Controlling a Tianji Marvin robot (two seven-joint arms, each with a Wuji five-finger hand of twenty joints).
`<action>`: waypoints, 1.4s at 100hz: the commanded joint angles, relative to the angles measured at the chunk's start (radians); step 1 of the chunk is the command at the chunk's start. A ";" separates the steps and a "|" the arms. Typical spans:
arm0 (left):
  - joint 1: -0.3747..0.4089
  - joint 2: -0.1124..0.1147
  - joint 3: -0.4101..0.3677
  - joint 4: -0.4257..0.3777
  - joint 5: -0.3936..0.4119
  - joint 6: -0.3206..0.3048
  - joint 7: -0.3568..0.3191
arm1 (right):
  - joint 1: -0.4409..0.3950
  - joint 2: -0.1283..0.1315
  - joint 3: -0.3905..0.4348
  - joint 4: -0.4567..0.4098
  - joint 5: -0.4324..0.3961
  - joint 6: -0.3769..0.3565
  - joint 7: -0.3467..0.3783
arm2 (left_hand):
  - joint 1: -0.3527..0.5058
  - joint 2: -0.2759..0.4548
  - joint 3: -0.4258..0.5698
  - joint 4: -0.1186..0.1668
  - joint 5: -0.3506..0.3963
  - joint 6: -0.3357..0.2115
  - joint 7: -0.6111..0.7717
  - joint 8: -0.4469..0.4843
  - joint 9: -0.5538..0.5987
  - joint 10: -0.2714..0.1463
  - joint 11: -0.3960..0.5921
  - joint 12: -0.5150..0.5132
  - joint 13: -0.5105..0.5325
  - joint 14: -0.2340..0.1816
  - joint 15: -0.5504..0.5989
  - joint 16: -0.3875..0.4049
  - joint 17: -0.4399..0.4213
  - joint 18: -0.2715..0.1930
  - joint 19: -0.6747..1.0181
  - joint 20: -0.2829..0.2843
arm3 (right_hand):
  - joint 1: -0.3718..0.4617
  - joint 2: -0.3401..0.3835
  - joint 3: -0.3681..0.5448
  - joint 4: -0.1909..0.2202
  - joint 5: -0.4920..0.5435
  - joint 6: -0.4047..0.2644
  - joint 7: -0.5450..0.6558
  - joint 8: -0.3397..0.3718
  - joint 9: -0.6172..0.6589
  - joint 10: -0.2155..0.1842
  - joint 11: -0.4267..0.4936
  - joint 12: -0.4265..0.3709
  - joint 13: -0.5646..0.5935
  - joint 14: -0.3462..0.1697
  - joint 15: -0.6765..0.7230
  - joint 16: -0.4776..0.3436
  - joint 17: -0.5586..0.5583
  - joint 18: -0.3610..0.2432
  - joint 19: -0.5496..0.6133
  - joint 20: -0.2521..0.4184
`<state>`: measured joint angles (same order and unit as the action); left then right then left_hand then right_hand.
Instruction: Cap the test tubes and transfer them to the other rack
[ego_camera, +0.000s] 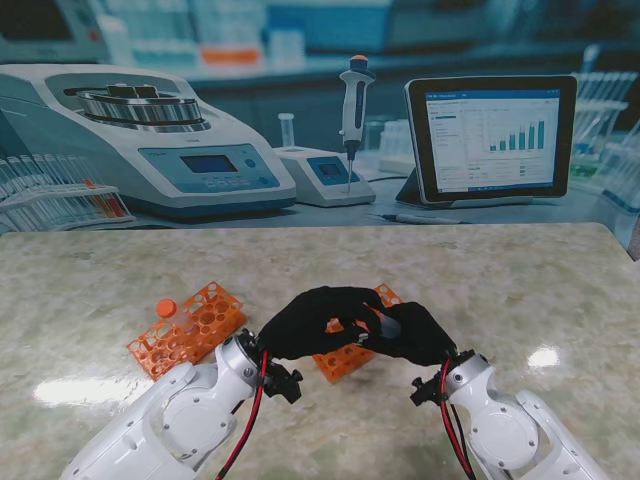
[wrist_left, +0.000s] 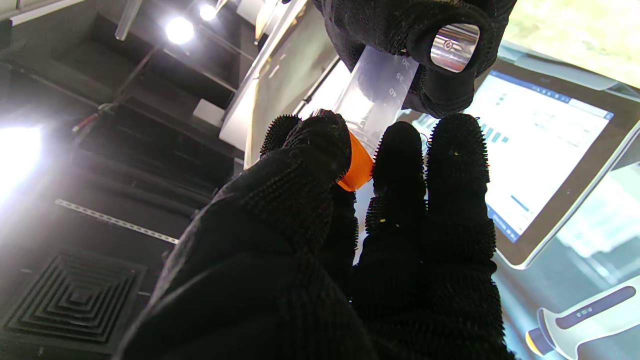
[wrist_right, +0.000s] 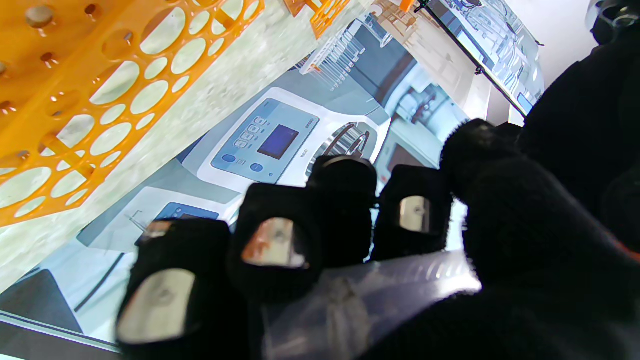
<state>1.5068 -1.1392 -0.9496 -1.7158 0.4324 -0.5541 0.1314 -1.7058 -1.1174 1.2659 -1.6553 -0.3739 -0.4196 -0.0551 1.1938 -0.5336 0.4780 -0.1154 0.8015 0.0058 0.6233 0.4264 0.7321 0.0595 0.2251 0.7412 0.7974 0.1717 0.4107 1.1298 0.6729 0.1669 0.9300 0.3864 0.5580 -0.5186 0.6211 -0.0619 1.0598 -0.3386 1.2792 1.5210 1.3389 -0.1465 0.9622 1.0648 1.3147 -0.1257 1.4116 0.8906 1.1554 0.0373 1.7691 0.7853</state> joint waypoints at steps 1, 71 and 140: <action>0.001 -0.009 0.009 0.004 0.000 0.006 -0.001 | -0.004 -0.006 -0.011 -0.012 0.000 -0.003 0.004 | 0.097 0.070 0.033 0.013 0.021 0.017 -0.013 -0.014 0.032 0.005 0.049 -0.014 0.025 -0.060 -0.060 -0.043 -0.007 -0.010 -0.029 -0.001 | 0.025 0.030 0.019 0.012 0.037 -0.066 0.036 0.038 0.028 0.014 0.007 0.002 0.008 -0.041 0.075 0.033 0.024 -0.030 0.121 0.004; -0.006 -0.032 0.018 0.036 -0.091 0.023 0.032 | -0.006 -0.006 -0.011 -0.013 -0.001 -0.016 0.000 | 0.097 0.085 0.000 0.021 -0.023 -0.010 -0.061 -0.039 0.017 0.013 0.047 -0.052 0.022 -0.067 -0.068 -0.055 -0.013 -0.018 -0.034 0.010 | 0.026 0.031 0.018 0.012 0.037 -0.066 0.035 0.038 0.027 0.014 0.008 0.002 0.008 -0.040 0.076 0.033 0.024 -0.030 0.121 0.004; 0.004 -0.039 0.017 0.047 -0.117 0.040 0.045 | -0.013 -0.008 -0.004 -0.017 -0.008 -0.019 -0.012 | 0.097 0.095 -0.043 0.036 -0.018 0.000 -0.170 -0.117 0.014 0.014 0.041 -0.130 0.043 -0.079 -0.068 -0.093 -0.174 0.136 -0.030 0.094 | 0.026 0.032 0.015 0.011 0.036 -0.069 0.035 0.039 0.026 0.014 0.008 0.002 0.008 -0.040 0.076 0.033 0.024 -0.030 0.121 0.004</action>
<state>1.5080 -1.1739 -0.9307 -1.6733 0.3130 -0.5191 0.1726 -1.7060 -1.1187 1.2692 -1.6572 -0.3779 -0.4302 -0.0699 1.1921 -0.5059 0.3710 -0.1161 0.7861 -0.0132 0.4775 0.3256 0.7343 0.0570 0.2398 0.6236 0.7975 0.1340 0.3513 1.0525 0.5095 0.2939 0.9116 0.4511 0.5580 -0.5183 0.6233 -0.0619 1.0585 -0.3307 1.2798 1.5212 1.3389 -0.1439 0.9622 1.0648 1.3154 -0.1256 1.4080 0.8646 1.1554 0.0373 1.7691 0.7853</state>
